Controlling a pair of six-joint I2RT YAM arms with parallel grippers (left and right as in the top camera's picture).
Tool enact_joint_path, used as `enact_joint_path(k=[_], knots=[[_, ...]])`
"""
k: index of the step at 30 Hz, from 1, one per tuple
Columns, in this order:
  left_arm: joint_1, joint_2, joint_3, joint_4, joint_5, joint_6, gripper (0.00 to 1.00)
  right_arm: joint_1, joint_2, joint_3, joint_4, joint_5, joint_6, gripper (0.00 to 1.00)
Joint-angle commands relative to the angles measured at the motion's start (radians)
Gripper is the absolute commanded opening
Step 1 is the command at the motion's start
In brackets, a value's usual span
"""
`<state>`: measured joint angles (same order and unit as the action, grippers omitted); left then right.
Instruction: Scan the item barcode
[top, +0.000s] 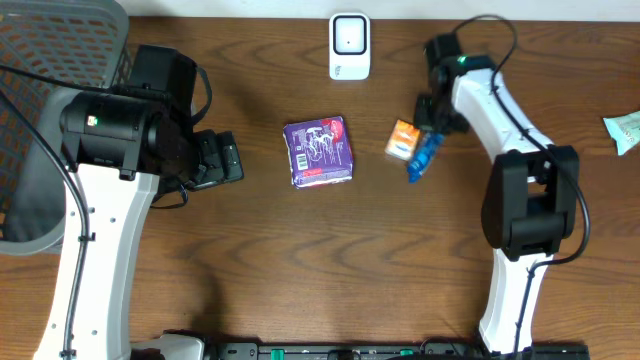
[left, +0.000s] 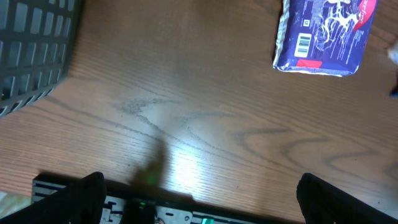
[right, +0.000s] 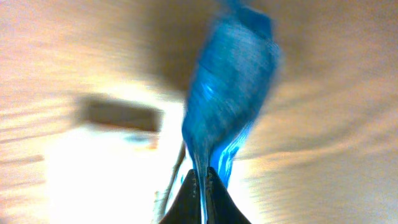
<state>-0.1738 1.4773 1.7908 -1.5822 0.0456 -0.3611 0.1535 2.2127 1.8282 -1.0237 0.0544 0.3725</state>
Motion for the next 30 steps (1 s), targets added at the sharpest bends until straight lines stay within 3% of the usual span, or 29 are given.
enact_joint_path(k=[1,6,12,17,23,26,30], knots=[[0.002,0.006,0.000,-0.003,-0.013,0.013,0.98,-0.060,0.003,0.076,-0.015,-0.320,-0.019,0.01],[0.002,0.006,0.000,-0.003,-0.013,0.013,0.98,-0.148,0.003,0.062,-0.028,-0.484,-0.102,0.01],[0.002,0.006,0.000,-0.003,-0.013,0.013,0.98,-0.200,0.003,0.013,-0.050,-0.475,-0.171,0.01],[0.002,0.006,0.000,-0.003,-0.013,0.013,0.98,-0.154,0.003,0.030,-0.026,-0.428,-0.167,0.22],[0.002,0.006,0.000,-0.003,-0.013,0.013,0.98,-0.048,0.003,0.040,-0.021,-0.124,-0.077,0.55],[0.002,0.006,0.000,-0.003,-0.013,0.013,0.98,0.012,0.003,0.031,-0.019,0.053,0.034,0.56],[0.002,0.006,0.000,-0.003,-0.013,0.013,0.98,0.057,0.003,0.024,0.018,0.088,0.047,0.51]])
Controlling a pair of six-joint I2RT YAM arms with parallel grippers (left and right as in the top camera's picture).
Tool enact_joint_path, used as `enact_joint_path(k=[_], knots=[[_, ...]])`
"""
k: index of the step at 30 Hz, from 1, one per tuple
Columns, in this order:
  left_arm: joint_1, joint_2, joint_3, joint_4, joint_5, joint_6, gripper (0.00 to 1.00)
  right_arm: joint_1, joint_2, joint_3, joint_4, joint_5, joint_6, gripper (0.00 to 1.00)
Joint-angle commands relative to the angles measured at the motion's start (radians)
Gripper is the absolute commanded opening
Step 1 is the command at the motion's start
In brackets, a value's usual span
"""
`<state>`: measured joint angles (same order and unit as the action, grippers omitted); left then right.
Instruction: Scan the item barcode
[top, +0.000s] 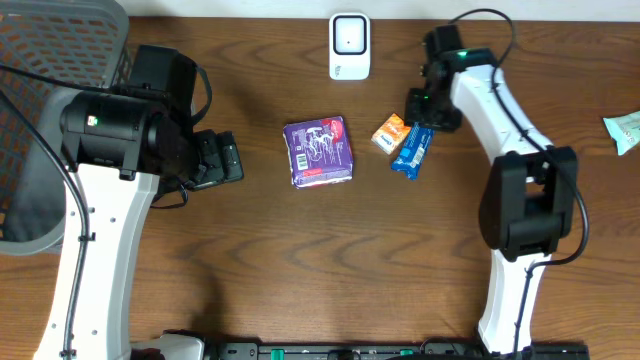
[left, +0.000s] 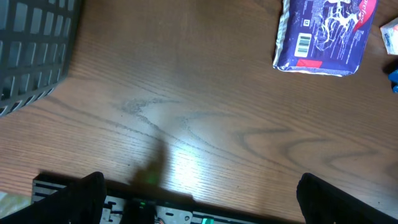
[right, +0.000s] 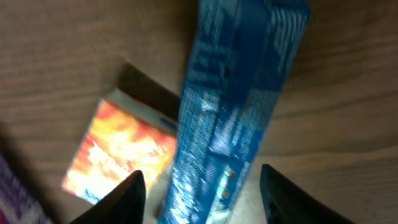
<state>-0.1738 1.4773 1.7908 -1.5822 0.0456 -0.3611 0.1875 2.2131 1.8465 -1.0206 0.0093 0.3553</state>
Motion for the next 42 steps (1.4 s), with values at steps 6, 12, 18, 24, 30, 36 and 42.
enact_joint_path(k=[6,12,18,24,30,36,42], knots=[[0.002,0.006,0.000,-0.003,-0.013,0.013,0.98,0.111,0.008,0.006,0.053,0.406,0.078,0.53],[0.002,0.006,0.000,-0.003,-0.013,0.013,0.98,0.131,0.049,0.005,0.074,0.474,0.135,0.54],[0.002,0.006,0.000,-0.003,-0.013,0.013,0.98,0.122,0.112,0.005,0.106,0.401,0.183,0.59],[0.002,0.006,0.000,-0.003,-0.013,0.013,0.98,0.124,0.177,0.005,0.107,0.355,0.145,0.59],[0.002,0.006,0.000,-0.003,-0.013,0.013,0.98,0.100,0.251,0.005,0.009,0.431,0.145,0.47],[0.002,0.006,0.000,-0.003,-0.013,0.013,0.98,0.066,0.251,0.006,-0.035,0.434,0.145,0.21],[0.002,0.006,0.000,-0.003,-0.013,0.013,0.98,0.044,0.244,0.020,-0.039,0.290,0.092,0.01]])
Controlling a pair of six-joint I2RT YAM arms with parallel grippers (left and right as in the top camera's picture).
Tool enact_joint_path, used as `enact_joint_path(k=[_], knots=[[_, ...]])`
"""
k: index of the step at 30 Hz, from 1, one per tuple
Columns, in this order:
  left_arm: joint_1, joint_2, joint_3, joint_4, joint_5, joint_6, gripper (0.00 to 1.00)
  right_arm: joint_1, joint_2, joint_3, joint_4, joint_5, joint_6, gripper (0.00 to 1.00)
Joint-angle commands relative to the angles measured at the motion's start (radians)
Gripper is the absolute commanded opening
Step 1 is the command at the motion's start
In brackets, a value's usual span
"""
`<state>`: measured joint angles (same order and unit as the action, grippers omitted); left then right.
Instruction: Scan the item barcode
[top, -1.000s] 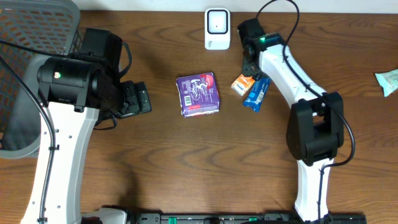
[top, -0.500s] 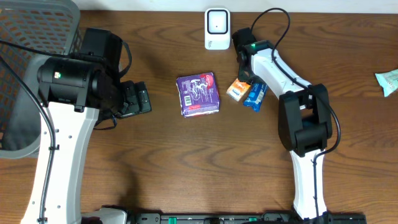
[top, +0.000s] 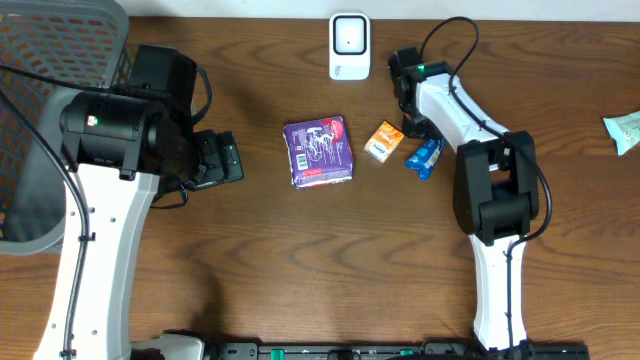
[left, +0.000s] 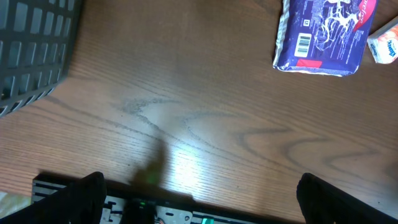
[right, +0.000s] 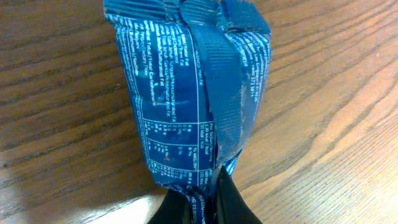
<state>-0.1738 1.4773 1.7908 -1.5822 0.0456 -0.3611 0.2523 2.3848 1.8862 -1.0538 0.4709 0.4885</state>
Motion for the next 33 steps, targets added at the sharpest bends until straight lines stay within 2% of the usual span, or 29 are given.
enact_joint_path(k=[1,8,15,17,24,28,33], knots=[[0.002,0.006,0.000,-0.003,-0.013,0.013,0.98,-0.024,0.066,-0.010,-0.006,-0.209,-0.052,0.01],[0.002,0.006,0.000,-0.003,-0.013,0.013,0.98,-0.092,-0.018,0.074,0.017,-0.611,-0.187,0.01],[0.002,0.006,0.000,-0.003,-0.013,0.013,0.98,-0.231,-0.061,0.086,0.043,-1.189,-0.333,0.01],[0.002,0.006,0.000,-0.003,-0.013,0.013,0.98,-0.263,-0.058,0.074,0.044,-1.291,-0.375,0.01],[0.002,0.006,0.000,-0.003,-0.013,0.013,0.98,-0.380,-0.058,-0.053,0.120,-1.476,-0.408,0.01],[0.002,0.006,0.000,-0.003,-0.013,0.013,0.98,-0.448,-0.058,-0.172,0.154,-1.432,-0.393,0.02],[0.002,0.006,0.000,-0.003,-0.013,0.013,0.98,-0.522,-0.063,-0.186,0.061,-1.090,-0.369,0.43]])
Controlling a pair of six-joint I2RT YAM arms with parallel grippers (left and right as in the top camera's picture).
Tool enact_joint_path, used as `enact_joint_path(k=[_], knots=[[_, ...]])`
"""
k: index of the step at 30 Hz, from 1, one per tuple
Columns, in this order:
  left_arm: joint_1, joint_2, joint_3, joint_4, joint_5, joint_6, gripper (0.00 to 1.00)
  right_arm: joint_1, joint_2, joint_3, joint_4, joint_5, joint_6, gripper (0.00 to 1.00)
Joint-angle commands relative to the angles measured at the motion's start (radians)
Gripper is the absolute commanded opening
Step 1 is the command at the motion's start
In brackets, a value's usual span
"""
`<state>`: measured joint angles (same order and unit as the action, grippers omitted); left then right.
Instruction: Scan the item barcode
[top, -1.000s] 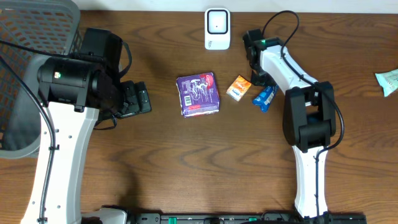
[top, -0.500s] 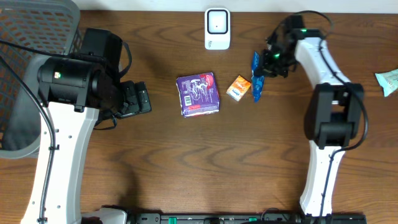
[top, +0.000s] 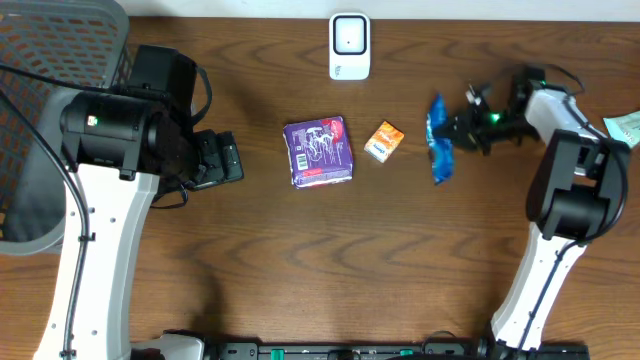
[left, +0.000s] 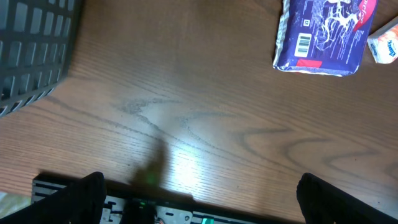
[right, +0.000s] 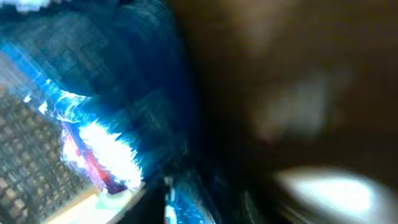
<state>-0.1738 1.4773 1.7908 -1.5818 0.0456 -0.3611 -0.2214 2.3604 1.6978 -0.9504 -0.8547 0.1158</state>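
The blue snack packet (top: 437, 138) stands on edge right of the orange box, with my right gripper (top: 452, 131) shut on its right side. In the right wrist view the blue packet (right: 118, 87) is a blur filling the left half, and the fingers cannot be made out. The white scanner (top: 349, 45) stands at the table's far edge. My left gripper (top: 226, 158) hovers open at the left, its fingers (left: 79, 194) spread wide with nothing between them.
A purple packet (top: 319, 150) lies mid-table, barcode up (left: 301, 45). A small orange box (top: 383, 141) lies beside it. A grey mesh basket (top: 50, 60) is at the far left. A pale packet (top: 624, 130) lies at the right edge.
My right arm was reaching in from near the scanner, its gripper shut on the packet lying flat. Now it reaches in from the right and holds the packet up on edge, slightly farther back.
My right gripper was shut on the blue packet beside the orange box. Then it stood open with the packet flat on the table and the box nudged left. Then it was shut on the packet's end, and now it holds it from the right.
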Motion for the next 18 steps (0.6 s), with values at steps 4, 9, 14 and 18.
enact_joint_path(k=[4,9,14,18], knots=[[0.002,0.006,0.000,-0.003,-0.013,0.013,0.98,-0.090,-0.073,0.037,-0.111,0.320,0.002,0.56],[0.002,0.006,0.000,-0.003,-0.013,0.013,0.98,-0.096,-0.161,0.098,-0.146,0.327,0.000,0.70],[0.002,0.006,0.000,-0.003,-0.013,0.013,0.98,-0.034,-0.216,0.100,-0.138,0.350,-0.027,0.82],[0.002,0.006,0.000,-0.003,-0.013,0.013,0.98,0.034,-0.208,0.087,-0.109,0.441,-0.014,0.88]])
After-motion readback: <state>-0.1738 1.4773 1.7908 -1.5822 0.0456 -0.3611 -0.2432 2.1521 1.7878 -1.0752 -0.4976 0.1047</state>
